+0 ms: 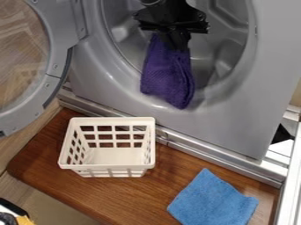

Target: Put the purple cloth into the washer

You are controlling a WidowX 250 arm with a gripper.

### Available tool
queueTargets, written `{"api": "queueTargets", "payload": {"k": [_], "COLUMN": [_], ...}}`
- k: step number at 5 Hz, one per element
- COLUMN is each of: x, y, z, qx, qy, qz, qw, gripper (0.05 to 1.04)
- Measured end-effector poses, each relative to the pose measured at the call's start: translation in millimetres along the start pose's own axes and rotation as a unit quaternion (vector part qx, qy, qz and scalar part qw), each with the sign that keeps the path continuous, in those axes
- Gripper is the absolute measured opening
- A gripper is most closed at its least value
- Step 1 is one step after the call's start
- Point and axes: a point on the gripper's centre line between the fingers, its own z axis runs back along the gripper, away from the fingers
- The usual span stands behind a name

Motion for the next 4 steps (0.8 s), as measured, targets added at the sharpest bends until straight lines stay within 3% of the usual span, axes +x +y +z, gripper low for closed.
{"api": "queueTargets", "payload": {"k": [3, 4], "x": [-0.6, -2.0], "y": [2.1, 3.0], "z": [-50.1, -56.1], "qx": [-0.014, -0.014], "qy": [0.023, 0.035], "qz": [-0.039, -0.049], "qw": [0.9989, 0.9981], "gripper": [0.086, 0.116]}}
